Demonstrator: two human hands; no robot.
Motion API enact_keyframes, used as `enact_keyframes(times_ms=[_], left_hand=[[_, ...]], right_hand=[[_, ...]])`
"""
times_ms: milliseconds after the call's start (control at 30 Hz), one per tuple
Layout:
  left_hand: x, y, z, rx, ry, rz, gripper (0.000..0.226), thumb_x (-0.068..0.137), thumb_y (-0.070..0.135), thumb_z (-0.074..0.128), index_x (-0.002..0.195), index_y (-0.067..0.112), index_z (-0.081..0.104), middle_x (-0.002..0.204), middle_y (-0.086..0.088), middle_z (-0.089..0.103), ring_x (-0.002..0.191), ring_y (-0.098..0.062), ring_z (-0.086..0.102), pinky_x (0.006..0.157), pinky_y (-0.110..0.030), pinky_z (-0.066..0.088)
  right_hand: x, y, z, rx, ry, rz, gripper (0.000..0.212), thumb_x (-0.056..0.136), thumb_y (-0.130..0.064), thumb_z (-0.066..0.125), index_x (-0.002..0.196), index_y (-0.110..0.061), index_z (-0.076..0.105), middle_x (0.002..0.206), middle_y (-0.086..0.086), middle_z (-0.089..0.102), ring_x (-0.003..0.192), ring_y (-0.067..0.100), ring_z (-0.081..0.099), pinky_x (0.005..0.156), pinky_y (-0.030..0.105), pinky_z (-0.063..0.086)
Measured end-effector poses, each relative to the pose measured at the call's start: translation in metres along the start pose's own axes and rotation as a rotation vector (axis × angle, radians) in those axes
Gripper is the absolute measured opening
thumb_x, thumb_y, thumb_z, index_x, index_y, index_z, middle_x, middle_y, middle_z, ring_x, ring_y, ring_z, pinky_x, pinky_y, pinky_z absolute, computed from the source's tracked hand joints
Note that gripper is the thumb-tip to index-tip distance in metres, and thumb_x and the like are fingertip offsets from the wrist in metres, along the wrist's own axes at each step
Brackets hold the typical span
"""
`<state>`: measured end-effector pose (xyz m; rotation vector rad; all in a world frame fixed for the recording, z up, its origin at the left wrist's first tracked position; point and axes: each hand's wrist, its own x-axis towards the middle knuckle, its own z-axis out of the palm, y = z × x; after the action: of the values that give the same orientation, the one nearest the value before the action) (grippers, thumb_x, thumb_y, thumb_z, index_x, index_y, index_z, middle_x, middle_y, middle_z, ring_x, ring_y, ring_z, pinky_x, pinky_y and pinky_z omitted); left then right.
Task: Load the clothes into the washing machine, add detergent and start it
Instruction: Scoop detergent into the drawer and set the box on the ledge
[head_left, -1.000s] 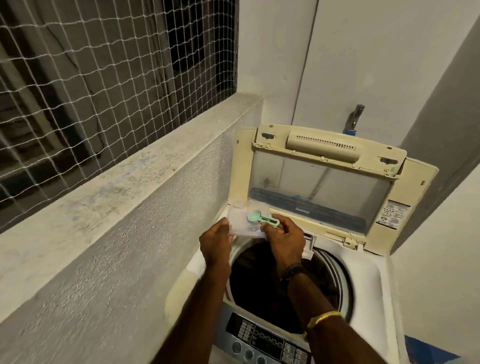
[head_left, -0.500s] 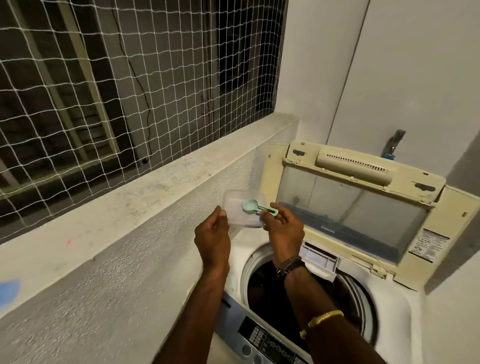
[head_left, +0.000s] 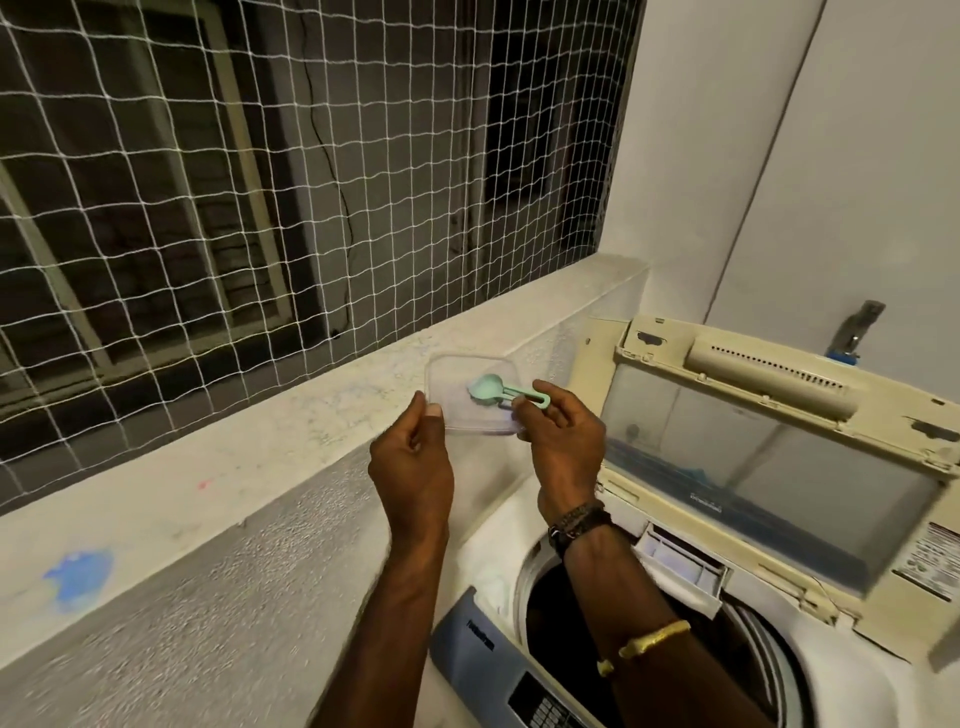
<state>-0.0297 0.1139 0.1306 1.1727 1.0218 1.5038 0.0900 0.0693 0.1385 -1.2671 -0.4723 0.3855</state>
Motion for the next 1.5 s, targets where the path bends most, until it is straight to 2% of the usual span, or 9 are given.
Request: enact_keyframes(times_ms=[300, 567, 667, 833, 933, 1100, 1233, 1367, 1500], left_hand=[[0.022, 0.029, -0.030, 0.133, 0.077, 0.104, 0.048, 0.095, 0.032, 0.063, 0.139, 0.013, 0.054, 0.139, 0.000, 0.058, 0.125, -0.012, 0.056, 0.105, -0.038, 0.049], [0.038, 0.039, -0.061, 0.243, 0.163, 0.157, 0.046, 0.096, 0.031, 0.062, 0.139, 0.016, 0.055, 0.135, 0.004, 0.061, 0.116, -0.002, 0.055, 0.101, -0.027, 0.048], [0.042, 0.040, -0.072, 0.262, 0.183, 0.153, 0.046, 0.096, 0.031, 0.062, 0.138, 0.016, 0.056, 0.134, 0.004, 0.062, 0.115, -0.003, 0.058, 0.101, -0.030, 0.049], [0.046, 0.040, -0.085, 0.319, 0.243, 0.137, 0.048, 0.095, 0.033, 0.062, 0.139, 0.015, 0.055, 0.130, 0.004, 0.064, 0.102, 0.004, 0.056, 0.094, -0.024, 0.049], [0.046, 0.039, -0.091, 0.355, 0.261, 0.139, 0.048, 0.095, 0.034, 0.062, 0.139, 0.015, 0.055, 0.120, 0.012, 0.063, 0.091, 0.013, 0.055, 0.091, -0.025, 0.050], [0.048, 0.036, -0.099, 0.373, 0.300, 0.100, 0.048, 0.094, 0.032, 0.064, 0.137, 0.014, 0.056, 0.129, 0.001, 0.064, 0.106, -0.004, 0.057, 0.096, -0.026, 0.046], [0.051, 0.035, -0.102, 0.418, 0.323, 0.088, 0.047, 0.094, 0.032, 0.064, 0.136, 0.014, 0.057, 0.127, -0.003, 0.066, 0.105, -0.005, 0.058, 0.096, -0.026, 0.047], [0.053, 0.037, -0.105, 0.453, 0.309, 0.065, 0.044, 0.092, 0.031, 0.065, 0.133, 0.015, 0.060, 0.122, -0.001, 0.069, 0.109, -0.017, 0.066, 0.098, -0.035, 0.052], [0.055, 0.039, -0.107, 0.489, 0.306, 0.030, 0.043, 0.091, 0.031, 0.066, 0.131, 0.014, 0.062, 0.119, -0.001, 0.070, 0.105, -0.018, 0.067, 0.095, -0.029, 0.050]], right_hand=[[-0.002, -0.006, 0.050, 0.078, -0.125, -0.003, 0.028, 0.079, -0.011, 0.082, 0.103, -0.024, 0.075, 0.091, 0.007, 0.077, 0.079, 0.017, 0.070, 0.069, 0.032, 0.060], [-0.012, -0.006, 0.087, 0.129, -0.247, 0.046, 0.031, 0.079, -0.006, 0.080, 0.109, -0.013, 0.074, 0.091, 0.007, 0.077, 0.073, 0.007, 0.069, 0.068, 0.028, 0.056], [-0.016, -0.005, 0.099, 0.136, -0.291, 0.058, 0.031, 0.080, -0.005, 0.079, 0.109, -0.013, 0.074, 0.091, 0.007, 0.077, 0.072, 0.005, 0.070, 0.068, 0.027, 0.056], [-0.020, 0.002, 0.117, 0.118, -0.339, 0.063, 0.031, 0.078, -0.008, 0.080, 0.108, -0.017, 0.075, 0.094, 0.007, 0.077, 0.078, 0.009, 0.071, 0.074, 0.028, 0.057], [-0.021, 0.008, 0.124, 0.096, -0.358, 0.064, 0.033, 0.078, -0.010, 0.081, 0.109, -0.018, 0.075, 0.094, 0.005, 0.078, 0.084, 0.014, 0.073, 0.078, 0.029, 0.058], [-0.024, 0.015, 0.134, 0.080, -0.386, 0.080, 0.033, 0.077, -0.012, 0.082, 0.109, -0.019, 0.075, 0.092, 0.006, 0.078, 0.083, 0.015, 0.073, 0.077, 0.029, 0.058], [-0.026, 0.020, 0.139, 0.062, -0.383, 0.090, 0.035, 0.078, -0.011, 0.081, 0.110, -0.019, 0.074, 0.093, 0.005, 0.078, 0.083, 0.014, 0.074, 0.079, 0.033, 0.060], [-0.026, 0.022, 0.141, 0.069, -0.384, 0.101, 0.037, 0.078, -0.010, 0.082, 0.113, -0.018, 0.073, 0.095, 0.003, 0.078, 0.088, 0.016, 0.074, 0.083, 0.034, 0.061], [-0.026, 0.024, 0.144, 0.099, -0.385, 0.103, 0.038, 0.079, -0.007, 0.081, 0.115, -0.014, 0.073, 0.094, 0.006, 0.077, 0.083, 0.012, 0.073, 0.083, 0.033, 0.060]])
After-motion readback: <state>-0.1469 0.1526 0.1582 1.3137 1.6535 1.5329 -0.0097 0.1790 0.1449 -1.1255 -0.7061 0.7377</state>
